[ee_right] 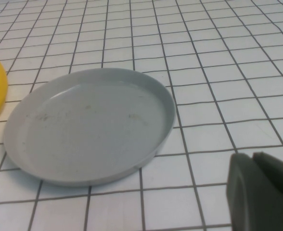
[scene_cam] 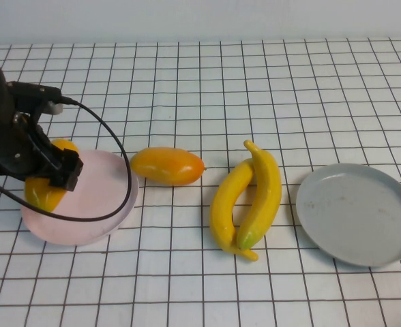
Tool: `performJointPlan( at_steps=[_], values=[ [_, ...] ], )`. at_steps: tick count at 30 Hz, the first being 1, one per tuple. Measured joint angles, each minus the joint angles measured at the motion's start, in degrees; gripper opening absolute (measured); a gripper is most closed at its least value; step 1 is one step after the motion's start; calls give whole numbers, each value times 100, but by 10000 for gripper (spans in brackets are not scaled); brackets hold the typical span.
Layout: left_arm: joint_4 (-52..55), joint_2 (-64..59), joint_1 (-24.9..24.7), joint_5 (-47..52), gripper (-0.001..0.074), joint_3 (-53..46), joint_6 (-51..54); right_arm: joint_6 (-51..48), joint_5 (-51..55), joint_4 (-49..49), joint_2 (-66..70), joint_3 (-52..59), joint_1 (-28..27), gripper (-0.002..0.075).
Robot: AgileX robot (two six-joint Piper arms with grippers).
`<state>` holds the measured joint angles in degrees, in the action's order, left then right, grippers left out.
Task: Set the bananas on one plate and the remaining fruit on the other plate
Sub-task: Put one type of fruit in the left plate
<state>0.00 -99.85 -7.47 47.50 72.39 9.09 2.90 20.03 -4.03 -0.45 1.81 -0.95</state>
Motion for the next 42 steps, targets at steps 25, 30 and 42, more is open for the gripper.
performJointPlan(
  at_steps=[25, 30, 42],
  values=[
    [-845, -159, -1565, -502, 668, 987, 6522, 0, 0, 0, 0, 0, 0, -16],
    [-1439, -570, -1619, -636, 668, 986, 7264, 0, 0, 0, 0, 0, 0, -16],
    [-1847, -1244, -1632, -1076, 668, 998, 7546, 0, 0, 0, 0, 0, 0, -16]
  ],
)
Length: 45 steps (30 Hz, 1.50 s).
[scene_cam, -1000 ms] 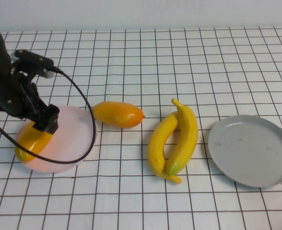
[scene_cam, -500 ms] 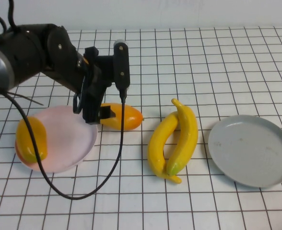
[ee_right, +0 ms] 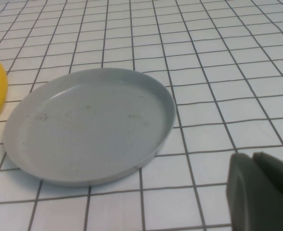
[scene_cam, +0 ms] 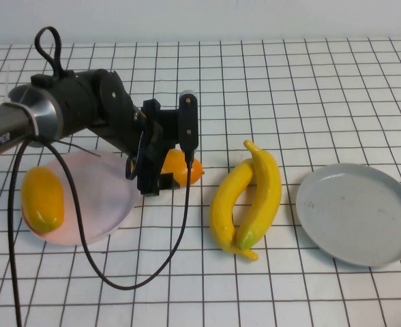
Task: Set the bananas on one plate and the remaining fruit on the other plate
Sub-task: Put one type of fruit in the left plate
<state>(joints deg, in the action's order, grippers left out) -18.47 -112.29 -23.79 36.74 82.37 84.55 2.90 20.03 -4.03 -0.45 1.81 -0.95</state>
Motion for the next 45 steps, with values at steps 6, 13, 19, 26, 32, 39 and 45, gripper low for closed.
performJointPlan(
  at_steps=[6, 13, 19, 26, 32, 39, 45],
  values=[
    [-34, -245, 0, -125, 668, 20, -27, 0, 0, 0, 0, 0, 0, -16],
    [-36, -332, 0, -85, 668, 97, -139, 0, 0, 0, 0, 0, 0, -16],
    [-36, -332, 0, 113, 540, 541, -708, 0, 0, 0, 0, 0, 0, -16],
    [95, -332, 0, 833, 435, 1350, -1498, 0, 0, 0, 0, 0, 0, -16],
    [294, -313, 0, 1730, 430, 2056, -1633, 0, 0, 0, 0, 0, 0, -16],
    [405, -449, 0, 2035, 459, 2088, -1633, 0, 0, 0, 0, 0, 0, -16],
    [405, -744, 0, 1817, 654, 2088, -1633, 0, 0, 0, 0, 0, 0, -16]
  ],
)
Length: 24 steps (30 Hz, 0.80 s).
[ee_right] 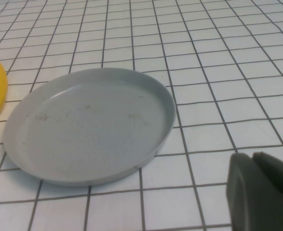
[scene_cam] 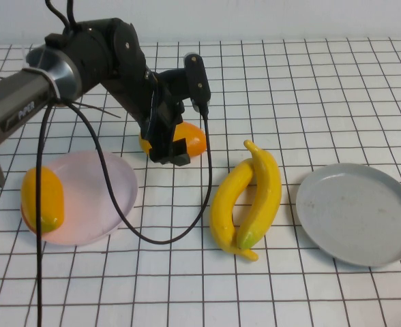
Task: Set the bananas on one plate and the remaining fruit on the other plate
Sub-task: Put one type of fruit in the left plate
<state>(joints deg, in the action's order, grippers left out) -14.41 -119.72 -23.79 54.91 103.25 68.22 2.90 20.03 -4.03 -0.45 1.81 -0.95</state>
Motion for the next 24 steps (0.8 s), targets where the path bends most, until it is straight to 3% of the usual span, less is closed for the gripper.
performJointPlan(
  at_steps=[9, 24],
  values=[
    [59, -210, 0, -917, 668, 0, 114, 0, 0, 0, 0, 0, 0, -16],
    [22, -830, 105, -1369, 668, 55, 327, 0, 0, 0, 0, 0, -5, -16]
  ],
)
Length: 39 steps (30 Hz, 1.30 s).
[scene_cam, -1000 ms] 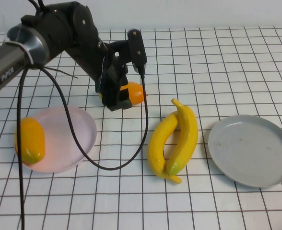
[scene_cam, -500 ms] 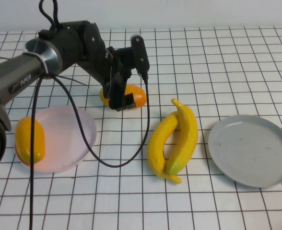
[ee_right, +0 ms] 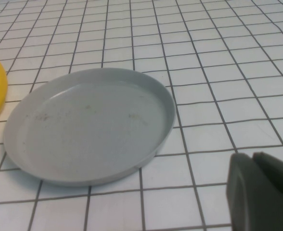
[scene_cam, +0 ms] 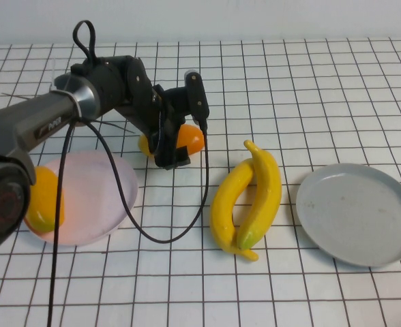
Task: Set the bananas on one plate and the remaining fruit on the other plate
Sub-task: Put one type of fruit in the left plate
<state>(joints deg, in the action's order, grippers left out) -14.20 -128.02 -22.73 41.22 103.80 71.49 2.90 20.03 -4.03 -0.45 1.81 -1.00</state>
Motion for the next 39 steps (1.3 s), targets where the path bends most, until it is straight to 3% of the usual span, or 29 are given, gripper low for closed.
performJointPlan(
  at_steps=[8, 13, 23, 28, 34, 39],
  values=[
    [-29, -3, 70, 18, 663, 0, -142, 0, 0, 0, 0, 0, 0, -16],
    [-42, -3, 70, 54, 529, 0, -455, 0, 0, 0, 0, 0, 0, -16],
    [-3, 699, 70, 622, 523, 94, -1506, 0, 0, 0, 0, 0, 0, -16],
    [443, 1209, 70, 1303, 523, 202, -3171, 0, 0, 0, 0, 0, 0, -16],
    [1567, 1347, 70, 2365, 523, 214, -6628, 0, 0, 0, 0, 0, 0, -16],
    [2236, 1347, 71, 2859, 523, -27, -8041, 0, 0, 0, 0, 0, 0, -16]
  ],
)
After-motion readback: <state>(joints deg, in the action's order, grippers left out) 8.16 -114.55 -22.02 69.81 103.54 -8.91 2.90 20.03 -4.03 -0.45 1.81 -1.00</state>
